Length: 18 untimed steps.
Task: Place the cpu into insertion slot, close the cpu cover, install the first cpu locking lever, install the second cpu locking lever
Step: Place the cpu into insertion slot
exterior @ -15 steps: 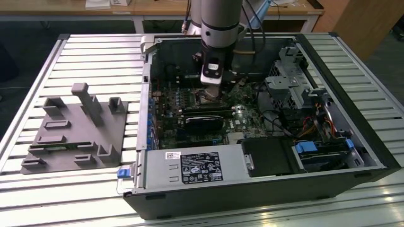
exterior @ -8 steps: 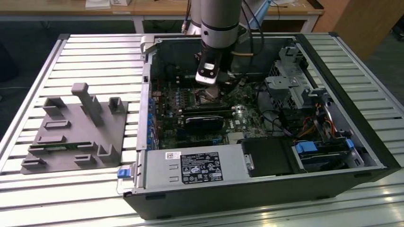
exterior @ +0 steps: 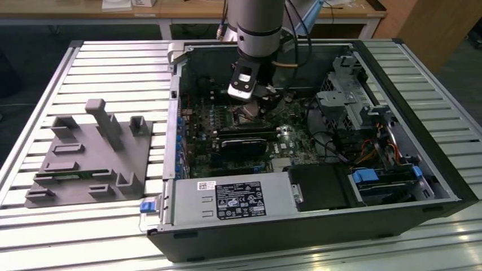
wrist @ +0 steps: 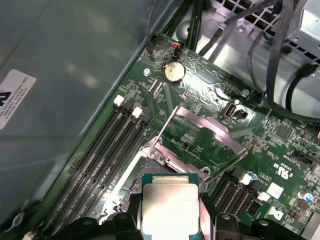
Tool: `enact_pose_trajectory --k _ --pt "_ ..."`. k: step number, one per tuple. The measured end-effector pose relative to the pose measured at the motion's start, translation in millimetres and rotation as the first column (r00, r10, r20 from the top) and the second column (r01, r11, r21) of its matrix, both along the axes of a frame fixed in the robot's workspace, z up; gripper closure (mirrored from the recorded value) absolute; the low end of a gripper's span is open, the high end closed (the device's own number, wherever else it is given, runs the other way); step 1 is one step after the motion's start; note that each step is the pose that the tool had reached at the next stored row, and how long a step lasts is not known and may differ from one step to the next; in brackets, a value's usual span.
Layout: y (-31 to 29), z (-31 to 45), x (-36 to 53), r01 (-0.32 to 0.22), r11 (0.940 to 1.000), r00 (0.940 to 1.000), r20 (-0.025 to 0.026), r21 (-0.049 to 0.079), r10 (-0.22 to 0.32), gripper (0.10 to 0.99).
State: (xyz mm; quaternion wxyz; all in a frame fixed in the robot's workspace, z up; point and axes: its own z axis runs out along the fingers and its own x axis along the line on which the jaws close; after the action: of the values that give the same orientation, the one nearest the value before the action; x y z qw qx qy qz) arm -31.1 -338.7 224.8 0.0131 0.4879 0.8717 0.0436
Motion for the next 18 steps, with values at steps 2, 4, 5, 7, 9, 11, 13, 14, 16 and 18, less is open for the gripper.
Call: enact_pose_trajectory --k 2,4,5,7,9,11,13,14,16,18 --pt "1.6 -0.2 -1.1 0.007 1.0 1.0 -0.0001 0.0 -0.007 0.545" --pt "2.0 -0.5 -1.5 0.022 0.9998 0.9998 0.0001 0.0 -0.022 0.545" --pt "2.0 -0.7 -1.5 0.036 0.9993 0.9993 0.0 0.0 -0.036 0.545" --pt "2.1 -1.0 -1.5 0.07 0.9975 0.9975 0.0 0.0 -0.07 0.545" --pt "2.1 -1.4 -1.5 0.105 0.9945 0.9945 0.0 0.0 -0.105 0.545" --pt "2.1 -1.7 -1.5 0.14 0.9902 0.9902 0.0 0.0 -0.14 0.545" --pt "2.1 -2.1 -1.6 0.174 0.9848 0.9848 0.0 0.0 -0.174 0.545" --pt "2.1 -2.2 -2.0 0.186 0.9826 0.9826 0.0 0.0 -0.186 0.545" --pt "2.4 -2.5 -3.0 0.202 0.9793 0.9793 0.0001 0.0 -0.202 0.545" --pt "2.5 -2.7 -4.0 0.223 0.9749 0.9749 0.0 0.0 -0.223 0.545"
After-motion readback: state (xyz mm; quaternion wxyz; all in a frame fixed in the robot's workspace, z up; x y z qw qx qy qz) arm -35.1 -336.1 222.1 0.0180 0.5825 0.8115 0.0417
